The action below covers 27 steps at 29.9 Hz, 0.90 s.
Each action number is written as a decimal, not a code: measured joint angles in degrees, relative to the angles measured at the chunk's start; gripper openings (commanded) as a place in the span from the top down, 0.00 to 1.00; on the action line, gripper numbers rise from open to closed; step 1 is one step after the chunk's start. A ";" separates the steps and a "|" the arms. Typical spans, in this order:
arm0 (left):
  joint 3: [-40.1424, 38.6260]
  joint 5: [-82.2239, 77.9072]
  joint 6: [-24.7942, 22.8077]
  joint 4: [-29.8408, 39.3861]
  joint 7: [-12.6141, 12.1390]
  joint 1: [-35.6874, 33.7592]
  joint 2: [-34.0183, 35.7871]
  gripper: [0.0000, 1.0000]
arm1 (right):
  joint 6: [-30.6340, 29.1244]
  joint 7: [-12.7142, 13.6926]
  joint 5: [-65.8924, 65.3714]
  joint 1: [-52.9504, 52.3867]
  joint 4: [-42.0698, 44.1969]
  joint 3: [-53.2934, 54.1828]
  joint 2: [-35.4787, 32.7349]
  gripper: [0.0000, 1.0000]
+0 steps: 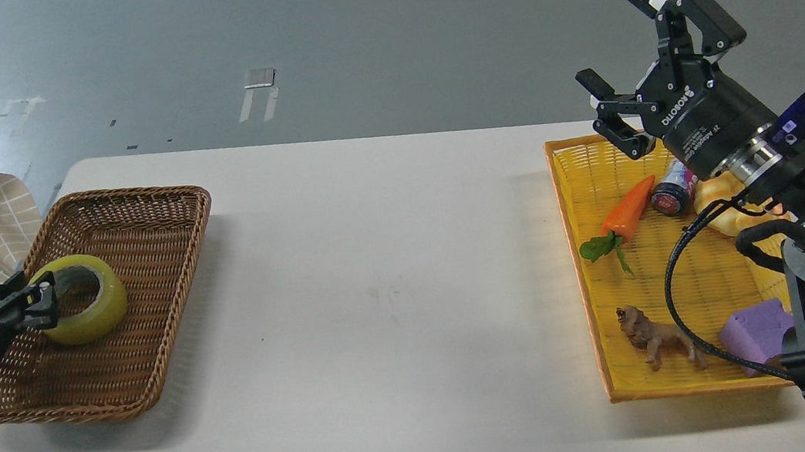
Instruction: Place and transfer tape with both arms
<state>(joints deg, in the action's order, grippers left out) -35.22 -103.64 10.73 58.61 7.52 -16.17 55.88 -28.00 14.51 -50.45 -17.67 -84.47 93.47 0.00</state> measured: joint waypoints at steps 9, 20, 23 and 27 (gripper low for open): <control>-0.25 4.84 1.48 -0.23 1.85 -0.70 -0.58 0.03 | 0.00 0.00 0.00 0.14 -0.11 -0.04 0.00 0.01; -1.23 24.72 1.44 5.03 11.94 -5.24 -0.63 0.02 | 0.00 0.00 0.03 0.52 -0.04 -0.05 0.00 0.01; -1.27 32.62 1.27 6.78 12.22 -8.38 -2.30 0.02 | 0.00 0.00 0.03 0.46 0.00 -0.05 0.00 0.01; -1.95 46.78 1.26 8.86 12.24 -12.74 -5.58 0.02 | 0.00 0.00 0.03 0.01 0.01 0.03 0.00 0.01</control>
<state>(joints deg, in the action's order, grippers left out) -37.17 -56.87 11.99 67.47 19.76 -28.92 50.30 -28.00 14.50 -50.42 -17.66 -84.46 93.50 0.00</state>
